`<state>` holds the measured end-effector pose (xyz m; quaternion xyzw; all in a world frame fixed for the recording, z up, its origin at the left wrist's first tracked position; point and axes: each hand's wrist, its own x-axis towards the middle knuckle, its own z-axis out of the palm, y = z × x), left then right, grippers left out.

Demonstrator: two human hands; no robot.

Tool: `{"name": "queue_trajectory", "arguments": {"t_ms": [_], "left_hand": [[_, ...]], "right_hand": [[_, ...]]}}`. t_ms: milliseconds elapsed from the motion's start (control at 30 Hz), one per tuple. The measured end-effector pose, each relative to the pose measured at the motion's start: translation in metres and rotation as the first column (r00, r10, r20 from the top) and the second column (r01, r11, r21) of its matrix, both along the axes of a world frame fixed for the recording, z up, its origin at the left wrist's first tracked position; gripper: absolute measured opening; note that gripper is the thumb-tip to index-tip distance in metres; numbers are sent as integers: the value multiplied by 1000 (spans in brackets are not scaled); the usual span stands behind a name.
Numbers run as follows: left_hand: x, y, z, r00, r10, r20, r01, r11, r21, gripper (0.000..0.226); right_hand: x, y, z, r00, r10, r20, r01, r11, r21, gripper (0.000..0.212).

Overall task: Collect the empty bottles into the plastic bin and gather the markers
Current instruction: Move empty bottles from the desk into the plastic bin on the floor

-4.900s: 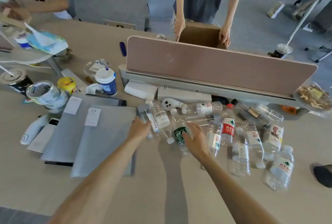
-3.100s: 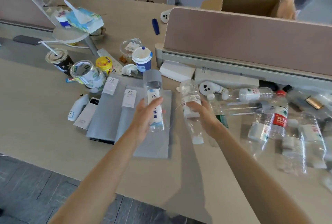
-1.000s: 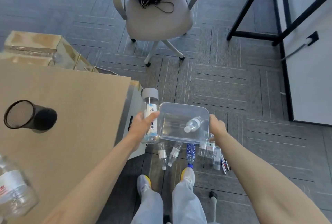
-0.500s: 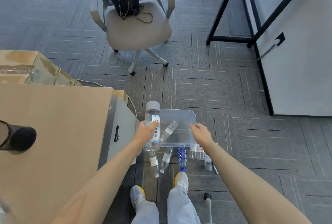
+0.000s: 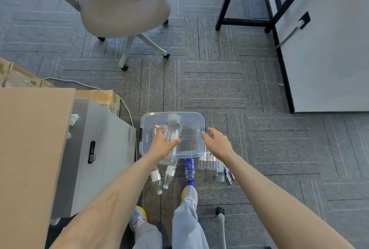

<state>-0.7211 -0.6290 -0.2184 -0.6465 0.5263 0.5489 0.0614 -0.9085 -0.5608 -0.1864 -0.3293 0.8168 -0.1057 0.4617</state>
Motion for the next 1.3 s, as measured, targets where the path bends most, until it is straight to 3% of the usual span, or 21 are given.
{"name": "queue_trajectory", "arguments": {"t_ms": [233, 367, 567, 767, 933, 1067, 1300], "left_hand": [[-50, -5, -41, 998, -60, -30, 58, 995, -82, 85], [-55, -6, -41, 977, -140, 163, 152, 986, -69, 80], [-34, -11, 1, 927, -288, 239, 321, 940, -116, 64], [-4, -12, 62, 873, -341, 348, 414, 897, -159, 64], [30, 2, 123, 895, -258, 365, 343, 920, -190, 57], [65, 20, 179, 922, -155, 354, 248, 940, -235, 61], [179, 69, 264, 918, 154, 365, 9, 913, -407, 55]], "right_hand": [[-23, -6, -30, 998, -45, 42, 45, 999, -4, 56], [-34, -6, -30, 998, -55, 28, 54, 998, 24, 57], [-32, -6, -5, 997, -46, 68, 44, 998, 33, 56], [-10, -6, 40, 997, 46, 69, -46, 999, 4, 57], [14, -7, 88, 995, 53, 80, -52, 998, -23, 55], [49, -18, 141, 978, 191, 80, -181, 975, -126, 53], [163, -35, 218, 825, 565, -27, -542, 775, -325, 52]]}}
